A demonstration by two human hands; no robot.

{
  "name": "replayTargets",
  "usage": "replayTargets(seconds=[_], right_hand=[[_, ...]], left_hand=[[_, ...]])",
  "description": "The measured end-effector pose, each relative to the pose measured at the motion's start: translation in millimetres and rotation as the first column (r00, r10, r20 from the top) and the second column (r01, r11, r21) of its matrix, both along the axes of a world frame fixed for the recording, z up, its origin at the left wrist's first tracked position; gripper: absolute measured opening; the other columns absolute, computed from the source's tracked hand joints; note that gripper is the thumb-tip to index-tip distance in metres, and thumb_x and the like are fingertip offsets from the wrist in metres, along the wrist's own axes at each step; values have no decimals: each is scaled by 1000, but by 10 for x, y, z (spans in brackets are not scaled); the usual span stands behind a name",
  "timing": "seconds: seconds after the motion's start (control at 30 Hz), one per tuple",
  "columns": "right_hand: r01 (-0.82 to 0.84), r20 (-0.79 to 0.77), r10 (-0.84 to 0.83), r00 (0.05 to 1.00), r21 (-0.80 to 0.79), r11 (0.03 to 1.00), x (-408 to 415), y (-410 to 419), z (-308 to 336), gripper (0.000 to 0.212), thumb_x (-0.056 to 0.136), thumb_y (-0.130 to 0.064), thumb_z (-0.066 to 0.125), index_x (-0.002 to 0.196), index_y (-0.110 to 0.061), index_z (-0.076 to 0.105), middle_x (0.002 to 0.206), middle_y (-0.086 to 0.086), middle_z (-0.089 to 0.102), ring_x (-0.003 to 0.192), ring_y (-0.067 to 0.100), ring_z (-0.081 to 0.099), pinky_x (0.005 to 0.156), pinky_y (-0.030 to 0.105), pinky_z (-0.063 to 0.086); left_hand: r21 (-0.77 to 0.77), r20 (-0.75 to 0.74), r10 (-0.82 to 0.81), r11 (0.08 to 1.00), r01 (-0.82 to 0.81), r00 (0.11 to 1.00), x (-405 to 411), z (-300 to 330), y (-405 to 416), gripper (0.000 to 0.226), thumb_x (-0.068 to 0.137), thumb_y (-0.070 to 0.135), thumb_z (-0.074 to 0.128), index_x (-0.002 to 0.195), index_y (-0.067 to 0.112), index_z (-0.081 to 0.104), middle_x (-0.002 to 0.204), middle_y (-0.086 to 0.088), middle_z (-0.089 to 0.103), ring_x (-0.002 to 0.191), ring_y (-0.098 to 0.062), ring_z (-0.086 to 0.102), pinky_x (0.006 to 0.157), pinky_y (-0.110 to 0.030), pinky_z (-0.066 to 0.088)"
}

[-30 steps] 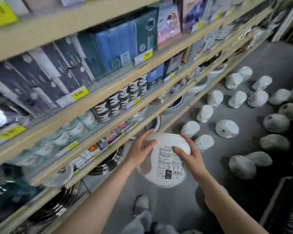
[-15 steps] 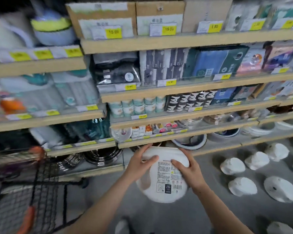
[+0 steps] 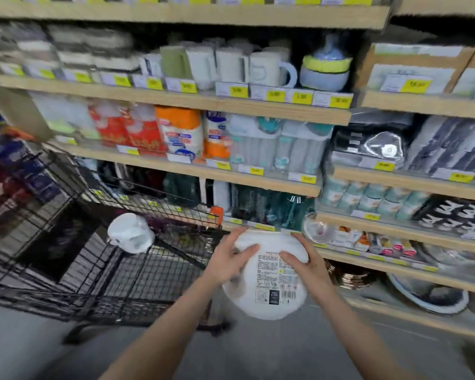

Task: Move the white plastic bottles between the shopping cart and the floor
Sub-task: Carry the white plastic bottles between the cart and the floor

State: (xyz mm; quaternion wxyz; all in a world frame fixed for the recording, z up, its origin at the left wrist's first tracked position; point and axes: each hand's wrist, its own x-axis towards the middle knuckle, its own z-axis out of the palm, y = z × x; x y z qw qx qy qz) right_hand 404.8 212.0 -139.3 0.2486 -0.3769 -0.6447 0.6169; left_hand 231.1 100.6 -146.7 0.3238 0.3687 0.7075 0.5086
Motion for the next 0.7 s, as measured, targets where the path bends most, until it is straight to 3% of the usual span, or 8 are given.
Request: replayTargets(seconds=[0.1, 0.23, 0.37, 0.43, 0.5, 0.57, 0.63, 0.7], right_hand=[[-40, -23, 40, 999, -19, 999, -651, -387, -20, 51, 78, -19, 75, 123, -32, 54, 118, -11, 58, 99, 0, 58, 78, 14, 50], [-147, 12, 147, 989, -8, 989, -1429, -794, 31, 49, 80, -19, 73, 123, -31, 51, 114, -13, 58, 95, 0, 57, 67, 11, 50], [-271, 78, 271, 959, -12, 963, -2082, -980, -21, 54, 78, -26, 74, 122, -42, 48, 112, -20, 55, 97, 5, 60, 77, 26, 55], [-336, 107, 337, 935, -35, 941, -2368, -1012, -61, 58, 76, -28, 75, 123, -45, 46, 112, -22, 55, 97, 7, 62, 81, 31, 55], [-394, 99, 405, 909, -114, 912, -2650, -1005, -106, 61, 76, -23, 76, 124, -43, 44, 116, -14, 55, 97, 11, 63, 77, 28, 55], [-470, 104, 493, 864, -185, 863, -2920, -966, -149, 68, 74, -16, 79, 125, -41, 42, 116, -11, 55, 96, 13, 63, 69, 22, 55], [-545, 99, 573, 814, -213, 811, -3205, -903, -169, 83, 60, -22, 86, 127, -41, 40, 118, -7, 56, 96, 14, 63, 68, 23, 55], [-584, 125, 618, 776, -230, 779, -3484, -834, -201, 95, 42, -33, 86, 127, -39, 42, 118, -4, 56, 98, 17, 63, 71, 28, 56]], left_hand=[[12, -21, 44, 999, -44, 999, -591, 16, -471, 50, 77, 55, 68, 121, 50, 47, 131, 5, 52, 112, -11, 57, 94, -35, 51], [-10, -50, 136, 991, -136, 989, -1259, 33, -1038, 49, 70, 67, 67, 113, 66, 44, 131, 6, 53, 113, -12, 56, 95, -36, 50], [-29, 15, 218, 976, -217, 976, -1743, 21, -1404, 53, 81, 46, 69, 128, 41, 46, 124, 6, 54, 99, 3, 57, 70, -7, 49], [-32, 10, 253, 967, -252, 968, -1966, -14, -1509, 57, 79, 46, 69, 130, 34, 46, 123, 5, 54, 98, 4, 56, 68, -5, 47], [-47, 14, 269, 962, -268, 963, -2212, -82, -1586, 70, 70, 54, 69, 132, 29, 47, 125, 2, 54, 102, -1, 57, 75, -8, 49], [-80, 2, 263, 962, -262, 965, -2485, -176, -1623, 74, 64, 65, 69, 129, 36, 48, 124, 3, 56, 106, -5, 59, 85, -18, 52], [-116, -20, 226, 967, -227, 974, -2762, -235, -1636, 66, 64, 70, 68, 124, 51, 46, 125, 3, 55, 111, -13, 58, 93, -35, 52], [-152, -21, 192, 969, -193, 981, -3023, -251, -1639, 63, 65, 71, 67, 122, 58, 44, 128, 5, 52, 115, -17, 56, 95, -41, 51]])
